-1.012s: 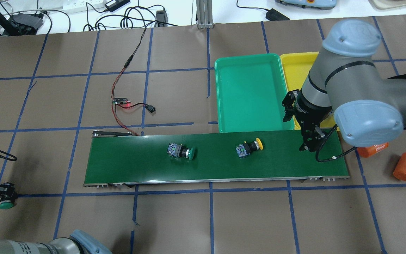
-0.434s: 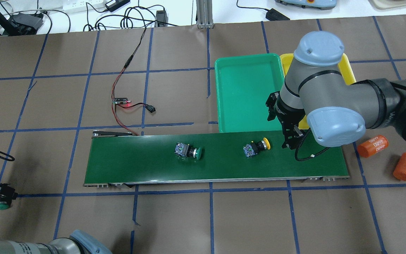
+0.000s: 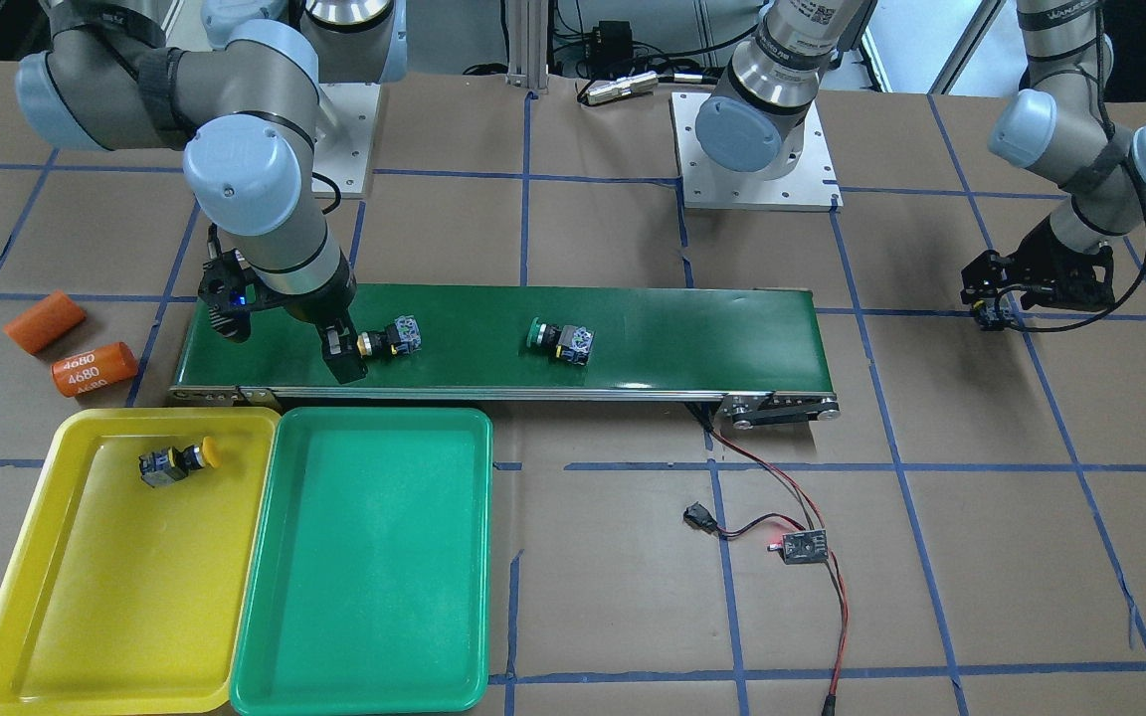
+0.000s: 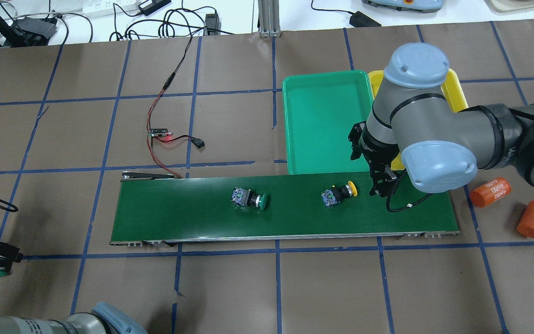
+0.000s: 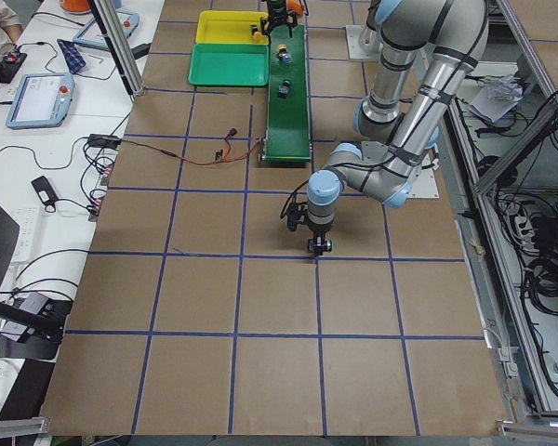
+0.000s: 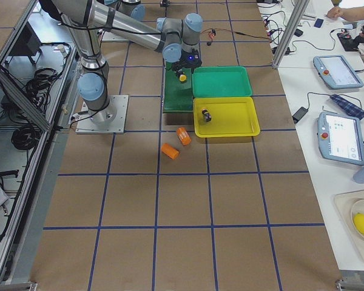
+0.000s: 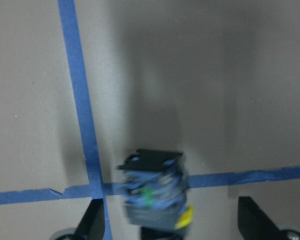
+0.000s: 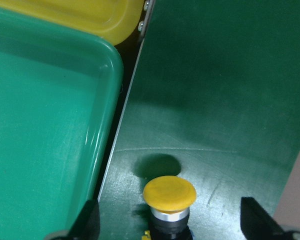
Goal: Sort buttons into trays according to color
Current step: 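Grasp the yellow button on the belt with the right gripper, then drop yellow button into yellow tray while left carries green button to belt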
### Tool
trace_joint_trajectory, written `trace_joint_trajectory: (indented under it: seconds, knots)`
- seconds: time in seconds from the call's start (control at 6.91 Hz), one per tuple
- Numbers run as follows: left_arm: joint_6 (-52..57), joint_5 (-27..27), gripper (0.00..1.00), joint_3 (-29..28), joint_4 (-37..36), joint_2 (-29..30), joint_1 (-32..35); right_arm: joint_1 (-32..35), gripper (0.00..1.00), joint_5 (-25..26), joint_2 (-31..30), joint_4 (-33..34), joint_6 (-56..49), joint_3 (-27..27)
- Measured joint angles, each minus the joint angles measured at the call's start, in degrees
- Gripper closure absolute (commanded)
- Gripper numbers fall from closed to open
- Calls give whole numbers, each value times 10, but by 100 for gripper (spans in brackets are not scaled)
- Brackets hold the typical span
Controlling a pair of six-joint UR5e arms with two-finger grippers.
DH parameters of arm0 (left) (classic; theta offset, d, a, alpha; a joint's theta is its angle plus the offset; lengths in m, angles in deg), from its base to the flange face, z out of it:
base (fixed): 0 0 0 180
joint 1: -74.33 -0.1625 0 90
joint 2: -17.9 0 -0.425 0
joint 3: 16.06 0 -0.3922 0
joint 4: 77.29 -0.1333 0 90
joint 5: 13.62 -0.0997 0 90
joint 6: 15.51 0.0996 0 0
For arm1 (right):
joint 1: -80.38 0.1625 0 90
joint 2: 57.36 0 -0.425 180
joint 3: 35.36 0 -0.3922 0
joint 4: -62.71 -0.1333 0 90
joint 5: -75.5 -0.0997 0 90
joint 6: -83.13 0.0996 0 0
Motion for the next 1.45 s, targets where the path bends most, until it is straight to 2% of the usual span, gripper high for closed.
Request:
trace_joint_trajectory:
  seconds: [0.14,0.29,0.43,0.87,1.16,1.45]
  knots:
    - [5,0,67,0,0,4,0,0,10,0,10,3,0,-2]
    - [15,-2,98,0,-1,8,0,0,52,1,21,5,-2,-5]
    - [22,-4,99,0,-4,10,1,0,100,2,28,5,-6,-6]
    - [38,-6,98,-7,5,-16,36,-3,100,1,30,6,-43,1]
    - [61,-2,99,-13,14,-38,143,-7,100,4,22,5,-56,22]
    - [85,4,98,-34,93,-81,282,-29,100,22,12,3,-107,42]
